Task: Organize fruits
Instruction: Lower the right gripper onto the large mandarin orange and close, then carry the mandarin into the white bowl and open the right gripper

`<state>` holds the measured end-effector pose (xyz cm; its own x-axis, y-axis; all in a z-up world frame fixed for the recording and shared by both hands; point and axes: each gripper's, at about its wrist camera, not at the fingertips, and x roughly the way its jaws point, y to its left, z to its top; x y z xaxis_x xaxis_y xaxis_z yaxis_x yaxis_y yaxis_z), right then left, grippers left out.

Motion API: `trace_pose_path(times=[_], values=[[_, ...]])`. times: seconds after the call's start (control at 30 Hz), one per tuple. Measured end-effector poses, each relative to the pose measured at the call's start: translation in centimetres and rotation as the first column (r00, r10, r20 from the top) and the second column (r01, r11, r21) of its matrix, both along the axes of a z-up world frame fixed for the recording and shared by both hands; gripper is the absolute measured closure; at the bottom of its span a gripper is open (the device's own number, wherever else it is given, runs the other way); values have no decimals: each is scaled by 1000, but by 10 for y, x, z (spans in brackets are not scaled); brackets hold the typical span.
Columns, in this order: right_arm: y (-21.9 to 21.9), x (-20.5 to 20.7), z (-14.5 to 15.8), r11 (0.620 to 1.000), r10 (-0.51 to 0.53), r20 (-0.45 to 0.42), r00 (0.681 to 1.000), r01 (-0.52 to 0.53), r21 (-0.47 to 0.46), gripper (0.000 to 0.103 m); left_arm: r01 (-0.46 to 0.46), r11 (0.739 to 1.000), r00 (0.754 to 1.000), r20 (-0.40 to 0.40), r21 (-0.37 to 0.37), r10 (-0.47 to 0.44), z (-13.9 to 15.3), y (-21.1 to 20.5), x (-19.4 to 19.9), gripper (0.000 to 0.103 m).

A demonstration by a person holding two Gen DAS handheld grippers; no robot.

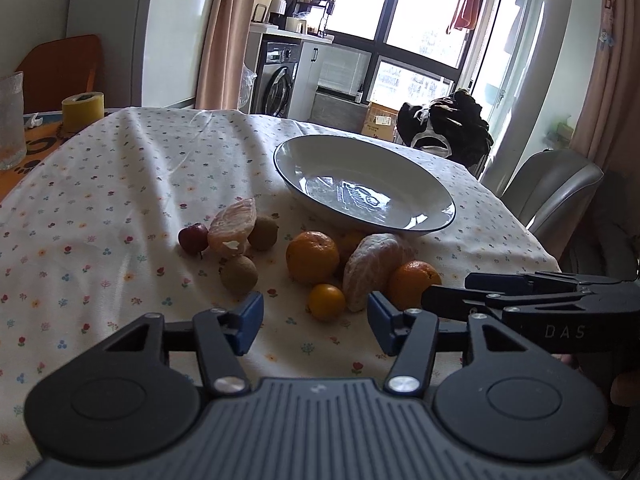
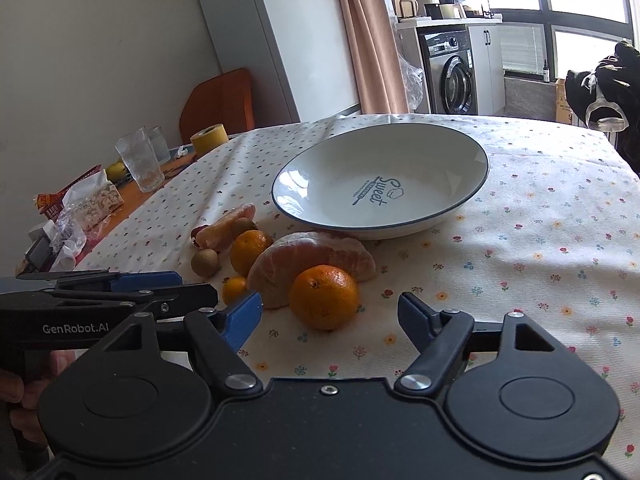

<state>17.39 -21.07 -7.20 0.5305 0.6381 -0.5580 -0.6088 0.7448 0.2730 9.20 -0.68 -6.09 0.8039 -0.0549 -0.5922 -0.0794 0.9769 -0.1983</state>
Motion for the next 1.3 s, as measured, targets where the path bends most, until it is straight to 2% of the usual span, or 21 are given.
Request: trace_pose_path(times=[0.27, 0.47, 0.53, 0.6, 0.63, 0.7, 0.87, 1.3], values=[[8, 9, -6, 1000, 24, -13, 1000, -23, 12, 36, 12, 1000, 1000, -28, -21, -12, -10, 0, 15, 62], [9, 16, -9, 999, 32, -22, 999, -31, 23, 42, 19, 1000, 999, -47, -18, -20, -15, -2, 23, 64], [10, 17, -11, 999, 36, -31, 999, -36, 23, 46, 21, 1000, 999, -47, -20, -22, -16, -4, 25, 64], [11, 18, -13, 999, 42, -41, 998, -41, 28, 57, 27, 999, 999, -43, -23, -28, -16, -5, 26, 69], [11, 19, -14, 999, 41, -45, 998, -40, 29, 58, 35, 999, 999, -41, -29, -36, -17, -6, 26, 73], [10, 19, -15, 999, 38, -44, 998, -37, 35, 61, 37, 999, 999, -38, -27, -38, -17, -7, 27, 74], [8, 16, -15, 999, 37, -41, 998, -35, 36, 62, 26, 999, 999, -31, -32, -27, -17, -6, 22, 82], [7, 7, 1, 997, 38, 1, 999, -38, 61, 62, 5, 999, 1000, 21, -43, -4, -1, 0, 4, 82]])
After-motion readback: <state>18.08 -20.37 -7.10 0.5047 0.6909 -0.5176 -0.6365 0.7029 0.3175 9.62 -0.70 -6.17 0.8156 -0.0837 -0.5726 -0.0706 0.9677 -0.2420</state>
